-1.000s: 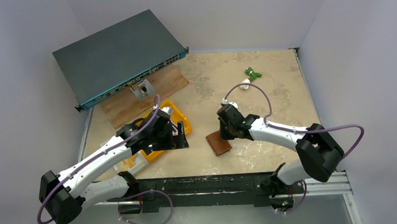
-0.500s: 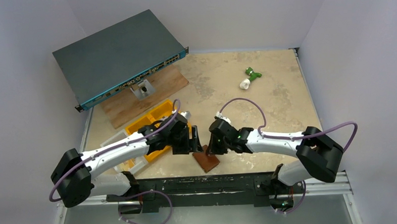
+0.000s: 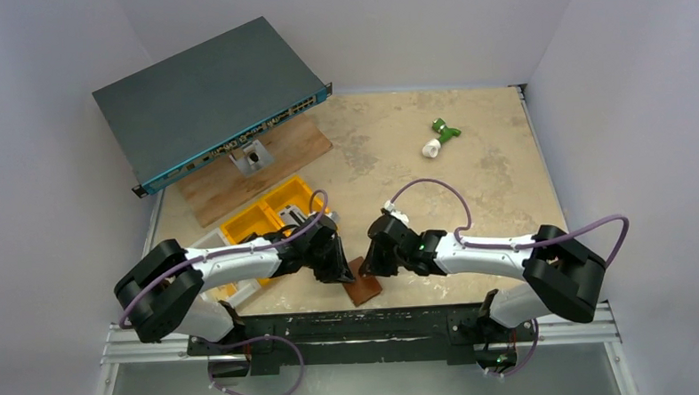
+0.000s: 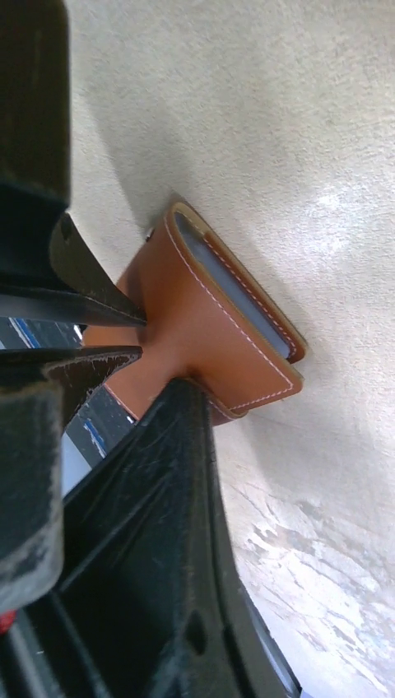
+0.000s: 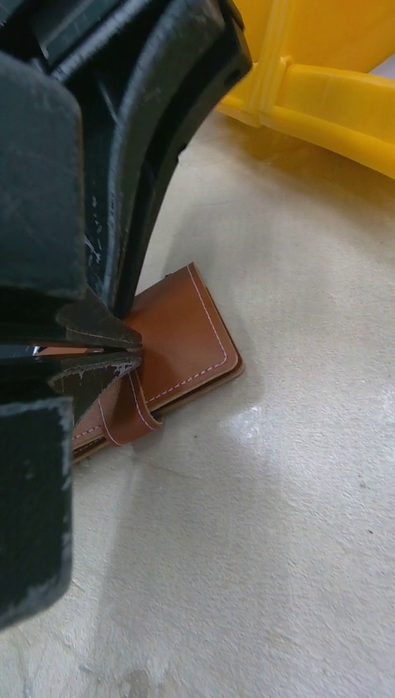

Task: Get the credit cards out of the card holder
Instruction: Move the card holder to the center of the board, then open the card holder at the center of the board.

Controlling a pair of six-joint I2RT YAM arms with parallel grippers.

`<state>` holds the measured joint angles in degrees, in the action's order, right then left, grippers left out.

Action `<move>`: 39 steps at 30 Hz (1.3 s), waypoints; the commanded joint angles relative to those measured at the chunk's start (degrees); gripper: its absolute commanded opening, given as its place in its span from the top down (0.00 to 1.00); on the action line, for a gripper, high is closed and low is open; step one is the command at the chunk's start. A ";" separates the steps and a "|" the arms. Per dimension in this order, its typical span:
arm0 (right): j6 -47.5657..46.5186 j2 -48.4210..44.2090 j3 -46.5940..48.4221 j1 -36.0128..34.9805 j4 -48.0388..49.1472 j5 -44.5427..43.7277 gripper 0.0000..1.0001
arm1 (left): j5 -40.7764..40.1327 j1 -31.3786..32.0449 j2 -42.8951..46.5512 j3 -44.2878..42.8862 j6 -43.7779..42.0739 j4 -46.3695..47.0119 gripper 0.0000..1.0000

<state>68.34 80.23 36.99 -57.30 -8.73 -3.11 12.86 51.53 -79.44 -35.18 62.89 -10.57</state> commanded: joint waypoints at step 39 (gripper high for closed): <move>-10.05 6.30 11.57 -9.14 -11.25 -12.95 0.71 | -5.41 0.60 -6.87 -2.73 0.03 -7.20 1.00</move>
<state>57.80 85.08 46.72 -65.36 -20.32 -13.13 10.92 52.25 -85.38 -40.07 63.92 -14.85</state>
